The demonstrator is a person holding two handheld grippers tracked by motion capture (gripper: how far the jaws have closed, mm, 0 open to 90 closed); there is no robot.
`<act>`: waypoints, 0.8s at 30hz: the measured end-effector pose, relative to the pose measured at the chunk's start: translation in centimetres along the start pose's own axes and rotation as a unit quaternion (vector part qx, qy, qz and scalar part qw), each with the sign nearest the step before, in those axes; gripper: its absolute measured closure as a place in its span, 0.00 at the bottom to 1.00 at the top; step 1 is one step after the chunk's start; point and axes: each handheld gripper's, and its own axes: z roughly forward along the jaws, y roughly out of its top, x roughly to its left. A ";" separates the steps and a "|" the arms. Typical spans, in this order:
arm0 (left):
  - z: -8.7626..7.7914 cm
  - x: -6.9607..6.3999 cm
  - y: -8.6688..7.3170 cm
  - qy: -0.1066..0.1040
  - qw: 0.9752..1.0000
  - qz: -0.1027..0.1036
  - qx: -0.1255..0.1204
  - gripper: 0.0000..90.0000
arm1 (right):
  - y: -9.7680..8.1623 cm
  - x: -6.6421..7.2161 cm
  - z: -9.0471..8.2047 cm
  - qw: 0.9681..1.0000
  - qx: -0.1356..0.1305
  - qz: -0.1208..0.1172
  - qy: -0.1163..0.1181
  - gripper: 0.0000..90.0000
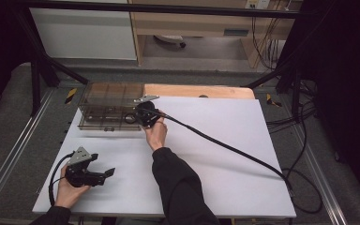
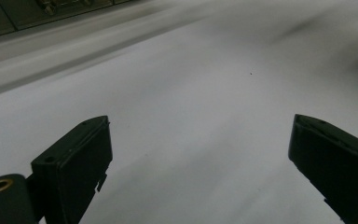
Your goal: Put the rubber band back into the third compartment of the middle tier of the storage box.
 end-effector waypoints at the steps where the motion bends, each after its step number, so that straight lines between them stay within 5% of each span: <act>1: 0.0 0.0 0.0 0.000 1.000 0.000 0.000 0.06 | 0.0 0.0 0.1 1.000 0.000 -0.001 0.000 0.97; 16: 0.0 0.0 0.0 0.000 1.000 -0.001 -0.001 0.06 | -0.8 0.2 1.1 1.000 0.012 -0.008 -0.003 0.96; 24: 0.0 0.0 0.0 0.000 1.000 -0.001 -0.001 0.06 | -0.6 0.3 0.6 1.000 -0.001 -0.019 0.002 0.85</act>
